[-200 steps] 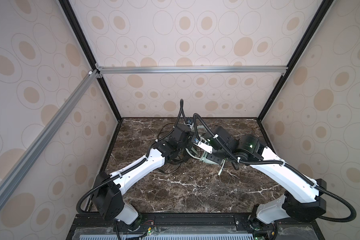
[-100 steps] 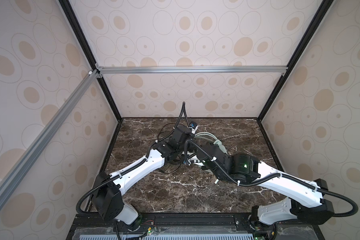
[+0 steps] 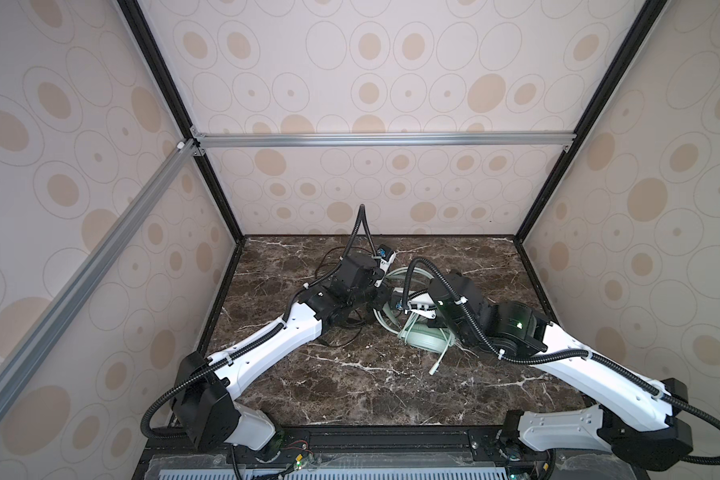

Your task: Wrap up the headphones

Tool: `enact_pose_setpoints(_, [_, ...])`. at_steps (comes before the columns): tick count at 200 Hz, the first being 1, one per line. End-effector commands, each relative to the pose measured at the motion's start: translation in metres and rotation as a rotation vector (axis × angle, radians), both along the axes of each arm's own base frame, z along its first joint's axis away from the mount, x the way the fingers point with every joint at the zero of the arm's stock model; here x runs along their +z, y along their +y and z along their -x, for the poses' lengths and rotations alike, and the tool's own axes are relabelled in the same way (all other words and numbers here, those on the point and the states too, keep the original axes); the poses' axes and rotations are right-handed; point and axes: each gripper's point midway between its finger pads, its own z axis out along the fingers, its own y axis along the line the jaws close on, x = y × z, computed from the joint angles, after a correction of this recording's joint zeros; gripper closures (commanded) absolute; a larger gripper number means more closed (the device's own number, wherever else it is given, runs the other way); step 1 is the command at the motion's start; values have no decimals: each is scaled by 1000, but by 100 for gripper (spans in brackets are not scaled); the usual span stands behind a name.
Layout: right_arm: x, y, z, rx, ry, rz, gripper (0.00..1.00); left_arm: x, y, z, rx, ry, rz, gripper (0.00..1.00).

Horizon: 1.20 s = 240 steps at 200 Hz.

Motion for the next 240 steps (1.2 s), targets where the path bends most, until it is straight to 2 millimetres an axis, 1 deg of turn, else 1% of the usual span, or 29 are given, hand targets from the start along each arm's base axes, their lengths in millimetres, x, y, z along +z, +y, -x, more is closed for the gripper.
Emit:
enact_pose_setpoints(1, [15,-4,-3,-45,-3,-155,100,9,1,13,-72,-12,-33,100])
enact_pose_setpoints(28, [-1,-4,-6,-60,27,-133,100,9,3,15,-70,-9,-34,100])
enact_pose_setpoints(56, [-7,-18,-12,-120,56,-173,98,5,5,17,-71,-5,-38,100])
enact_pose_setpoints(79, [-8,-29,-12,-148,85,-242,93,6,5,17,-74,-7,-43,100])
enact_pose_setpoints(88, [-9,-31,-12,-149,96,-257,91,7,5,16,-78,-7,-44,100])
enact_pose_setpoints(106, [-15,-33,-11,-149,115,-249,90,8,3,16,-85,-8,-50,100])
enact_pose_setpoints(137, [-34,-39,-10,-150,141,-191,90,13,-1,14,-94,-11,-45,100])
enact_pose_setpoints(148, [-40,-42,-10,-159,153,-198,90,14,-2,13,-93,-9,-46,100])
enact_pose_setpoints(181, [-66,-52,-12,-204,224,-230,91,14,-5,14,-112,3,-36,100])
enact_pose_setpoints(217, [-81,-53,-18,-228,281,-273,91,16,-9,18,-135,10,-25,100])
enact_pose_setpoints(240, [-89,-52,-21,-232,300,-274,88,15,-10,17,-137,18,-30,100])
